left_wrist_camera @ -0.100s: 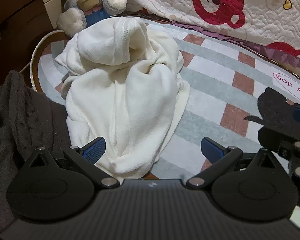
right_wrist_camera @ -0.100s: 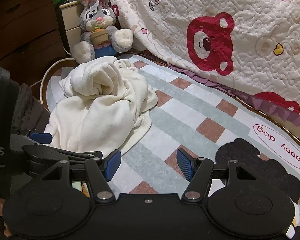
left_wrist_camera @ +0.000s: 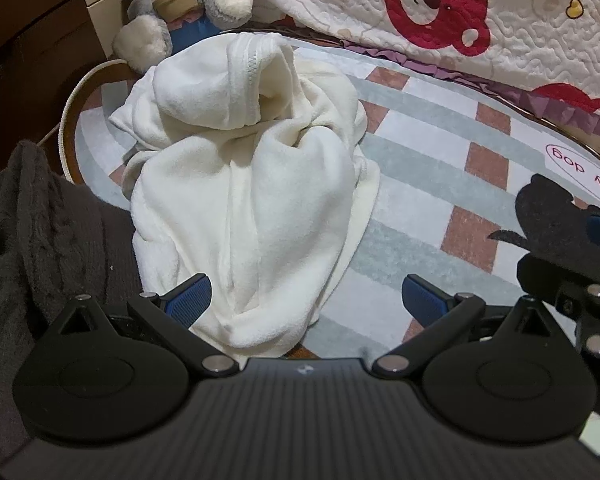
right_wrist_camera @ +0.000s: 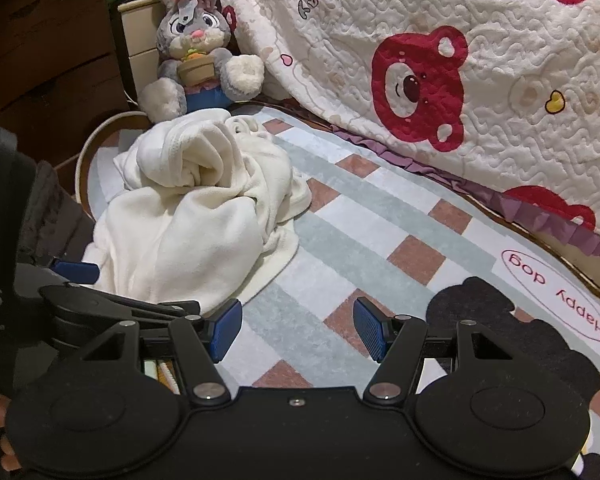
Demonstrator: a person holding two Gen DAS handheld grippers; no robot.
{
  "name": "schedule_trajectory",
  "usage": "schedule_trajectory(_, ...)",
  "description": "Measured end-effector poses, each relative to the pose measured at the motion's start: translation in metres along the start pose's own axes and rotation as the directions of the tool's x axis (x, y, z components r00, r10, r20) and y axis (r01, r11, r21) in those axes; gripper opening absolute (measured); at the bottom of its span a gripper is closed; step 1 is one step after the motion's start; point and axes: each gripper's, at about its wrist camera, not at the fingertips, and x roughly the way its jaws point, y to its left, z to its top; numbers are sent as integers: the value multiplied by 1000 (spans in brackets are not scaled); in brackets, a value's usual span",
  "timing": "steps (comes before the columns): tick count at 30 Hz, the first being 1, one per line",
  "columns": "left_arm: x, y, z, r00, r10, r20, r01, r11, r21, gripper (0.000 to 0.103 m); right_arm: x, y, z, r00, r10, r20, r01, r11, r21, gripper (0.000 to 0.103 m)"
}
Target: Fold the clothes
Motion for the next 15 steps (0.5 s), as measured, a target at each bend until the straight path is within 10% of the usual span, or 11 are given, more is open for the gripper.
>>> schedule_trajectory(15,1,10,3,999,-44,16,44,999,-25,100,0,4,1,999,-40,6,40,999,-34,67)
